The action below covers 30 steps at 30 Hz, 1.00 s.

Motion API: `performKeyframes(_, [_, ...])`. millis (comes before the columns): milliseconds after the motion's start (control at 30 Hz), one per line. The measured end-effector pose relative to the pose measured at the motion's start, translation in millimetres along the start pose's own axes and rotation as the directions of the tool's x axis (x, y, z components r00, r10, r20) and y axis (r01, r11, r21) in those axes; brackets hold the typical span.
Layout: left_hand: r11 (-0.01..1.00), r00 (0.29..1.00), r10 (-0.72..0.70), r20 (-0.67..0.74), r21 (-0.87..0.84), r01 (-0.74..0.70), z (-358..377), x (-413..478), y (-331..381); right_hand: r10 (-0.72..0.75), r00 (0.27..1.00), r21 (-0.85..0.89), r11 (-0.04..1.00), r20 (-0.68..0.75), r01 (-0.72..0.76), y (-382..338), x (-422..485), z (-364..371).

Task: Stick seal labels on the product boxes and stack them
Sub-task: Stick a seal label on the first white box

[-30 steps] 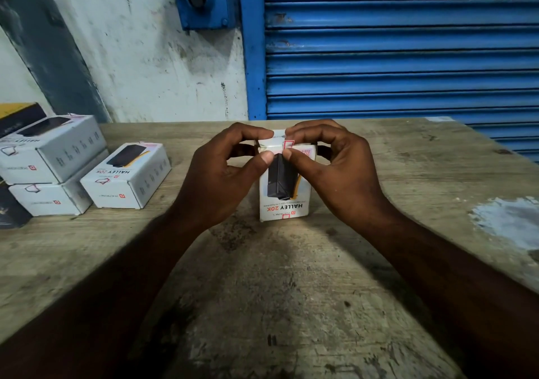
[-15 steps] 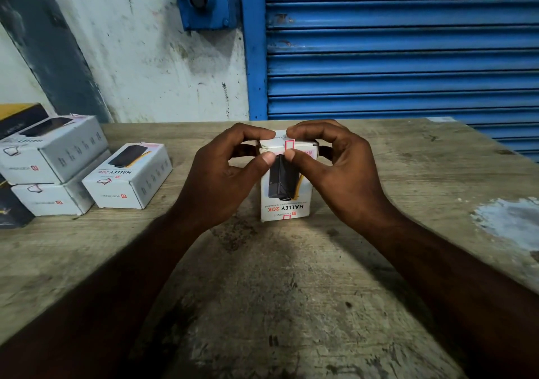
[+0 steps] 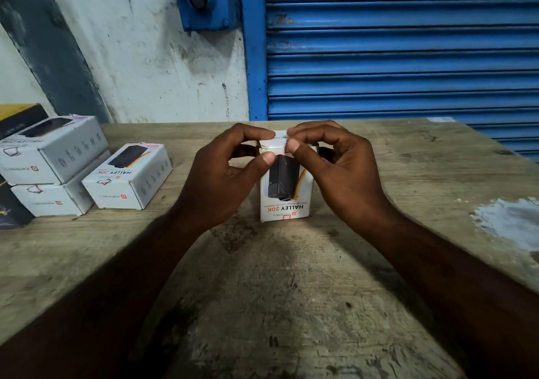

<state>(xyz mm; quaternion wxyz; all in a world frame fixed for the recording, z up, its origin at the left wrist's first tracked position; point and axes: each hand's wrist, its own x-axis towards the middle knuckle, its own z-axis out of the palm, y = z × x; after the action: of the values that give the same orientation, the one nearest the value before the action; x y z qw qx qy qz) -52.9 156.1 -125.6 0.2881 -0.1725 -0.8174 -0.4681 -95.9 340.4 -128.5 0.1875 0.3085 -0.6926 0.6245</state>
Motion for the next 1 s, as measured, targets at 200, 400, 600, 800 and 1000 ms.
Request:
performKeyframes(200, [1.0, 1.0, -0.003, -0.001, 0.008, 0.003, -1, 0, -2, 0.032, 0.999, 0.049, 0.998, 0.018, -0.033, -2, 0, -1])
performKeyframes(400, [1.0, 1.0, -0.003, -0.01, 0.01, 0.003, 0, 0, -3, 0.047, 0.999, 0.077, 0.996, 0.023, -0.049, -3, 0, -1])
performKeyframes(600, [1.0, 1.0, -0.009, -0.016, 0.011, 0.009, 0, 0, -3, 0.058, 0.997, 0.1, 0.993, 0.04, -0.062, -3, 0, -1])
performKeyframes(800, [1.0, 1.0, -0.016, -0.019, 0.012, 0.016, 0, 0, -4, 0.071, 0.997, 0.126, 0.989, 0.04, -0.075, -8, 1, -1])
performKeyframes(1000, [1.0, 1.0, -0.019, -0.024, 0.009, 0.019, 0, 0, -3, 0.06, 0.998, 0.091, 0.994, 0.026, -0.062, -7, 1, -1])
